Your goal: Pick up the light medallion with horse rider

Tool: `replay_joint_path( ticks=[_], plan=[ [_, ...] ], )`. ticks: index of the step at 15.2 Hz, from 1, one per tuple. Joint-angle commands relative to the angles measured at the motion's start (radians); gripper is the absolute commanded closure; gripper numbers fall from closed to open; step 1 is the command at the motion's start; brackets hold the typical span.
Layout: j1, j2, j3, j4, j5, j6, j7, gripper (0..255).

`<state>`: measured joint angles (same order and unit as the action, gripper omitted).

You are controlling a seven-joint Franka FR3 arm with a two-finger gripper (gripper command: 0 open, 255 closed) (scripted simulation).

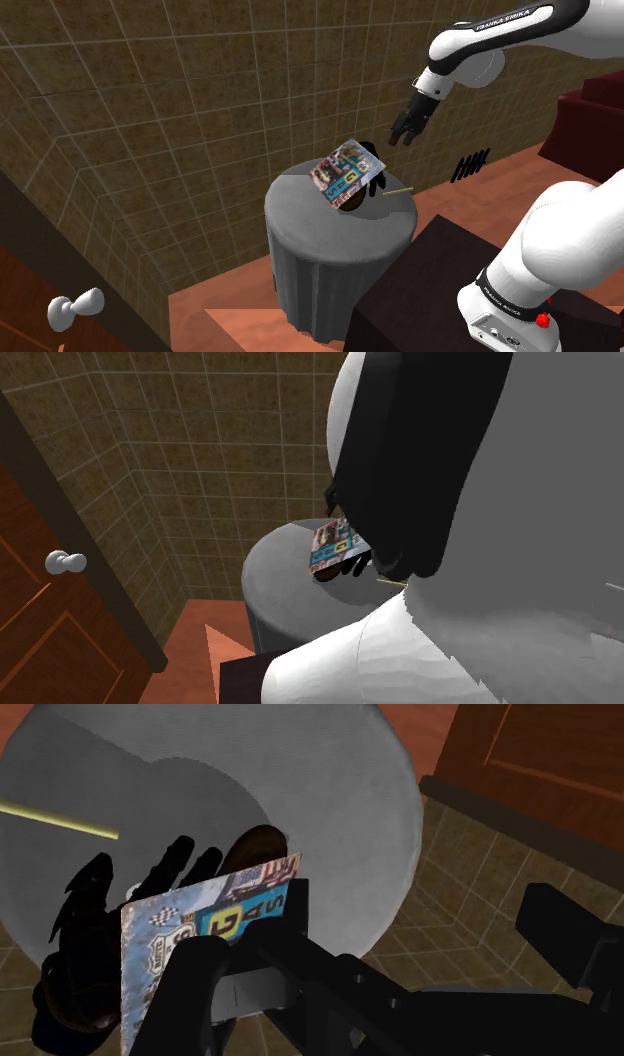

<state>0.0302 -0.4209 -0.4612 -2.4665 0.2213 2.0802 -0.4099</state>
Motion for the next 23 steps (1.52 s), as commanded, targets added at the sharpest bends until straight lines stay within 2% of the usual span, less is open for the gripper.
replay_joint_path(
  ticks=[1,6,9,12,15,19,23],
  plan=[
    [0.027,0.084,-0.065,0.016,0.08,0.033,-0.089,0],
    [0.087,0.335,-0.201,0.086,0.354,0.036,-0.35,0],
    [0.079,0.516,-0.231,0.154,0.544,-0.025,-0.512,0],
    [0.021,0.695,-0.207,0.232,0.707,-0.108,-0.637,0],
    [-0.054,0.856,-0.155,0.318,0.832,-0.189,-0.721,0],
    [-0.152,1.051,-0.075,0.442,0.955,-0.281,-0.787,0],
    [-0.239,1.233,0.006,0.581,1.046,-0.355,-0.815,0]
  ],
)
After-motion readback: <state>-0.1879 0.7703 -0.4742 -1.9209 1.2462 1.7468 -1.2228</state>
